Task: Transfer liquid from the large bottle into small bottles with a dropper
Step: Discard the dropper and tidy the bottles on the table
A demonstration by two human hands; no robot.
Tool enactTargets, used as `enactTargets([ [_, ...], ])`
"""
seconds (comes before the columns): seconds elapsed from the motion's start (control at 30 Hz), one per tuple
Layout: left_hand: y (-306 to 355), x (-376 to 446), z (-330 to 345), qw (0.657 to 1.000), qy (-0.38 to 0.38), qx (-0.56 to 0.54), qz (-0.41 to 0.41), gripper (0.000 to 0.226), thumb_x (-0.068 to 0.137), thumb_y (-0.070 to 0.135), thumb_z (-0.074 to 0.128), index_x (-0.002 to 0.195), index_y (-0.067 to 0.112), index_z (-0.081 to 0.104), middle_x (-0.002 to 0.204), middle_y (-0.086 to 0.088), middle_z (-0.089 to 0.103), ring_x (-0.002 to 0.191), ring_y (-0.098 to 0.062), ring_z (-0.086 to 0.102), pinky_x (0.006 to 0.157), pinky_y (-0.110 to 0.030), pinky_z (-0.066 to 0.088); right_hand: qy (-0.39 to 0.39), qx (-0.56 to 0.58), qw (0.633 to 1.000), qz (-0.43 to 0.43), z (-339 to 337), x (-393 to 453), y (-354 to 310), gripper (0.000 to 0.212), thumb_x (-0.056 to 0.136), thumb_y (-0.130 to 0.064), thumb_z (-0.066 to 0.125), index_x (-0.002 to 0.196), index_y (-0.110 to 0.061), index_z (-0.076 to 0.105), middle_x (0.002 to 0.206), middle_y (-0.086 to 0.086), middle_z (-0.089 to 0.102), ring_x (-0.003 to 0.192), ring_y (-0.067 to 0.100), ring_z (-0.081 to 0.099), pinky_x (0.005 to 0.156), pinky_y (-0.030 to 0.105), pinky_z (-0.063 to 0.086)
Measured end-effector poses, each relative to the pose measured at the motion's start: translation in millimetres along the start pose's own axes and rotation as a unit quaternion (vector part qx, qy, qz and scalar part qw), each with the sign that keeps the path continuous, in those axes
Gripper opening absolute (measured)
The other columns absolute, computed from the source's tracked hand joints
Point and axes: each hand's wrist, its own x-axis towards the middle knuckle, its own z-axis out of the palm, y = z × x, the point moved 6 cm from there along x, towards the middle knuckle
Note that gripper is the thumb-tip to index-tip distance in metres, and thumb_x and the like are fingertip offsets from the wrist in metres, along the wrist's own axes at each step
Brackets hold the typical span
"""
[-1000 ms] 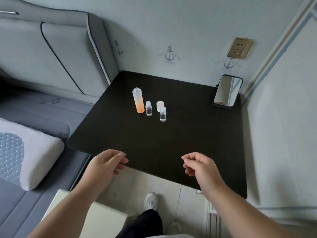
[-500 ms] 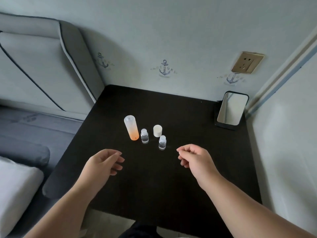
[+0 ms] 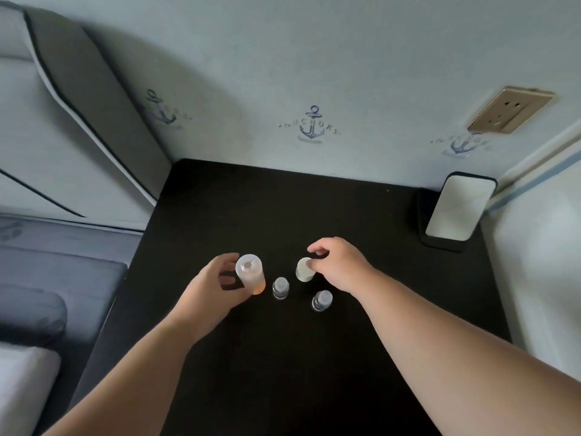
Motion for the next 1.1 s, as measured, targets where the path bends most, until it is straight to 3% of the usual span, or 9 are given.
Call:
enactTargets([
  [0.17,3.6,6.0,8.6,1.0,-0.006,-0.006,0.019,0.053,0.071,0.049,0.077,0.111,0.071,0.05,0.119,0.024,0.061,0.103,0.022,0.052,0.08,-0.014,0.041,-0.071,-0.087,0.994,-0.003,16.3,13.0,-17.3,0.041,0.092,-0.027,0.07,0.132,-0.033,0.06,0.132,-0.002,0.048,0.114,0.021,0.055,0.088,0.034,0.051],
  [0.27,4.0,5.8,12.5,1.0,-0.004,-0.004,0.023,0.044,0.071,0.06,0.072,0.105,0.076,0.049,0.117,0.029,0.06,0.109,0.012,0.055,0.088,-0.02,0.044,-0.084,-0.121,0.989,0.017,22.7,15.3,-19.9,0.044,0.091,-0.023,0.072,0.133,-0.032,0.059,0.133,0.0,0.046,0.114,0.023,0.055,0.092,0.037,0.053],
  [0.37,2.7,5.4,15.6,1.0,0.003,-0.008,0.017,0.042,0.082,0.049,0.075,0.113,0.065,0.051,0.119,0.025,0.061,0.114,-0.002,0.058,0.097,-0.032,0.048,-0.08,-0.145,0.986,0.032,25.6,18.4,-17.8,0.045,0.09,-0.022,0.073,0.132,-0.031,0.059,0.132,0.001,0.047,0.109,0.023,0.057,0.087,0.035,0.055],
  [0.5,9.3,4.0,17.5,0.999,0.013,-0.016,0.03,0.043,0.086,0.043,0.073,0.097,0.077,0.049,0.107,0.036,0.061,0.105,0.007,0.056,0.081,-0.018,0.042,-0.072,-0.15,0.985,0.038,25.7,20.7,-14.0,0.042,0.091,-0.024,0.071,0.131,-0.029,0.059,0.13,0.001,0.053,0.107,0.022,0.058,0.086,0.034,0.055],
  [0.63,14.2,3.3,19.5,0.999,0.01,-0.012,0.04,0.049,0.088,0.039,0.073,0.093,0.08,0.048,0.102,0.045,0.057,0.096,0.016,0.056,0.075,-0.016,0.041,-0.034,-0.145,0.988,0.027,16.7,18.5,-12.3,0.037,0.094,-0.029,0.064,0.13,-0.025,0.057,0.12,0.001,0.059,0.103,0.02,0.058,0.081,0.032,0.053],
  [0.77,10.4,3.5,17.2,0.999,0.019,-0.018,0.03,0.033,0.09,0.036,0.072,0.113,0.055,0.058,0.1,0.025,0.067,0.096,-0.001,0.064,0.076,-0.02,0.046,0.017,-0.054,0.998,0.014,1.5,11.9,-13.9,0.031,0.096,-0.034,0.057,0.127,-0.027,0.055,0.114,-0.001,0.059,0.096,0.017,0.058,0.07,0.029,0.048],
  [0.9,13.7,-4.1,8.8,0.998,0.05,-0.011,0.04,0.023,0.091,0.039,0.068,0.102,0.056,0.057,0.099,0.025,0.065,0.09,-0.006,0.065,0.079,-0.03,0.053,0.028,0.104,0.994,-0.028,-11.0,-1.8,-22.3,0.029,0.098,-0.032,0.052,0.126,-0.036,0.056,0.112,-0.008,0.06,0.09,0.012,0.067,0.074,0.027,0.054],
  [0.97,22.2,-12.8,5.6,0.996,0.065,-0.007,0.06,0.026,0.09,0.041,0.069,0.105,0.057,0.055,0.102,0.029,0.063,0.093,-0.001,0.064,0.077,-0.029,0.052,0.015,0.185,0.981,-0.062,-17.6,-15.1,-31.4,0.028,0.096,-0.032,0.051,0.121,-0.04,0.06,0.11,-0.011,0.062,0.08,0.007,0.071,0.067,0.021,0.049],
  [1.1,44.3,-29.7,2.5,0.99,0.078,0.011,0.119,0.032,0.085,0.044,0.073,0.106,0.06,0.054,0.107,0.031,0.058,0.096,0.008,0.059,0.071,-0.022,0.046,-0.012,0.286,0.949,-0.131,-29.6,-40.9,-50.5,0.029,0.088,-0.036,0.052,0.112,-0.045,0.066,0.104,-0.014,0.067,0.081,0.008,0.073,0.067,0.023,0.048],
])
